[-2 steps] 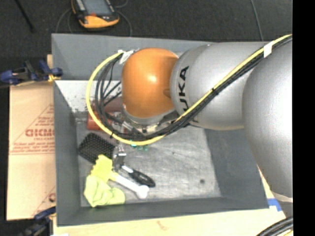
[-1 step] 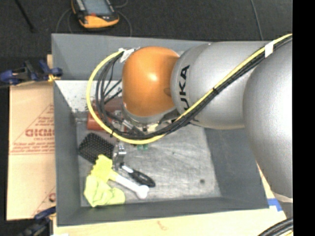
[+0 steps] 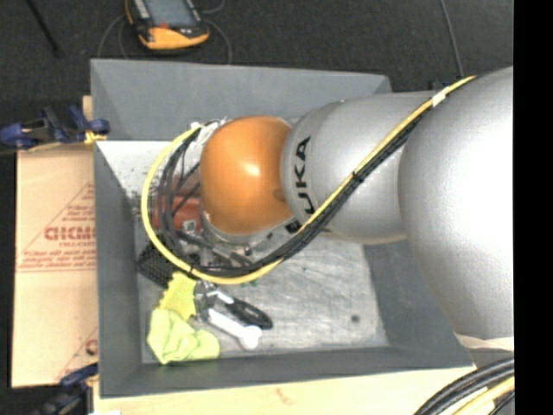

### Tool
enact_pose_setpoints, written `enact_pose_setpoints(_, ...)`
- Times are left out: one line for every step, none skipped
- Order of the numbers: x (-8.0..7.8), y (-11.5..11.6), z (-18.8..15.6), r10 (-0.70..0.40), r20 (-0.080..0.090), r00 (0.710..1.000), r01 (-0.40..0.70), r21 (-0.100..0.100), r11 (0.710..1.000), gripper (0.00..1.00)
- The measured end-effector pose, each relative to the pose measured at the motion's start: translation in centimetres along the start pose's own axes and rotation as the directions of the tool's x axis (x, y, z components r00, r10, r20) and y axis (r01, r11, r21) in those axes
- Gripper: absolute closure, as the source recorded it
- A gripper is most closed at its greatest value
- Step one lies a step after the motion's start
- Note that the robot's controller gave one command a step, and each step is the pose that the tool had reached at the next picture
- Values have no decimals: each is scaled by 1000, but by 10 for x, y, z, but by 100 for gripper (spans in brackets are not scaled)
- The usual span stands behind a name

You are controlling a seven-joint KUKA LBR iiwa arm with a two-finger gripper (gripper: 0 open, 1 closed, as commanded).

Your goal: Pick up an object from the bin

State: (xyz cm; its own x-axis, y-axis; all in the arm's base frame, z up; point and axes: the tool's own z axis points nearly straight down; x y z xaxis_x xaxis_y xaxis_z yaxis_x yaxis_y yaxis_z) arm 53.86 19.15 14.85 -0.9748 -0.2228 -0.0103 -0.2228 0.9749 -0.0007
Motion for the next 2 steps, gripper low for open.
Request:
enact_pose_setpoints(17, 14, 24, -142, -11, 990, 142, -3, 990, 0)
enact_pose_setpoints(0, 10, 35, -374, -4, 928, 374, -2, 928, 0)
